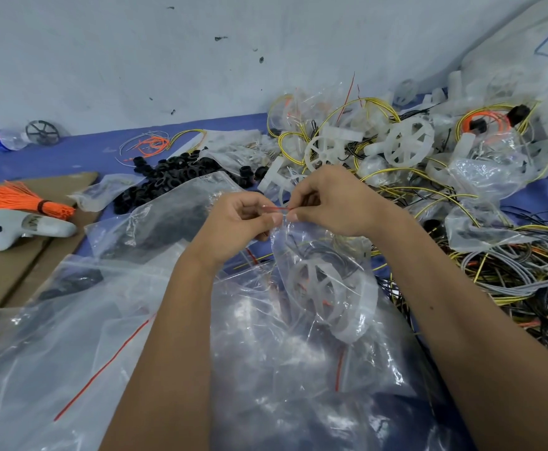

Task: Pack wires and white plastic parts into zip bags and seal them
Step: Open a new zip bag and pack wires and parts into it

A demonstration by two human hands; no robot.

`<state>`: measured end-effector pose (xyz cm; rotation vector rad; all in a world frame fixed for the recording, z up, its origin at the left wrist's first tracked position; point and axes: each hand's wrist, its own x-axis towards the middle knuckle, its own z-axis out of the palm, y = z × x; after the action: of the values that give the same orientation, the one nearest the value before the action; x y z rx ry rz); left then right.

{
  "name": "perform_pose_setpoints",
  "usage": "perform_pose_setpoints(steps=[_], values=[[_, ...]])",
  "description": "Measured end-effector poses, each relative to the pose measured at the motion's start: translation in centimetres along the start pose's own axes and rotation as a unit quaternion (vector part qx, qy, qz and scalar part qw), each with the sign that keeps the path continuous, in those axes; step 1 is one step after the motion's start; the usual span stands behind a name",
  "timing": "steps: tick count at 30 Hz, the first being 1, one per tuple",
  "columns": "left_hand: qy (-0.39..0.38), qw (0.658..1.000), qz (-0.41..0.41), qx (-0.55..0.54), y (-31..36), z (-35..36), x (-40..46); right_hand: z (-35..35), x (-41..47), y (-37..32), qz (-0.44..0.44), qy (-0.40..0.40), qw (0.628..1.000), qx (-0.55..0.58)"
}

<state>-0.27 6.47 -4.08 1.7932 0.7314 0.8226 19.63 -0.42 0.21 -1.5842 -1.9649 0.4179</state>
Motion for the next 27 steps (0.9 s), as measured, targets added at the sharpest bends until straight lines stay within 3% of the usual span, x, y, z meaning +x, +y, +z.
perform_pose_setpoints(steps=[8,27], values=[[0.005,0.999,0.011,0.044,-0.3,0.0,0.2,0.6,-0.5,0.5,0.031,0.016,0.999,-0.009],[0.001,0.994,0.01,0.113,-0.6,1.5,0.4,2.1,-1.6,0.6,0.01,0.046,0.997,-0.057]])
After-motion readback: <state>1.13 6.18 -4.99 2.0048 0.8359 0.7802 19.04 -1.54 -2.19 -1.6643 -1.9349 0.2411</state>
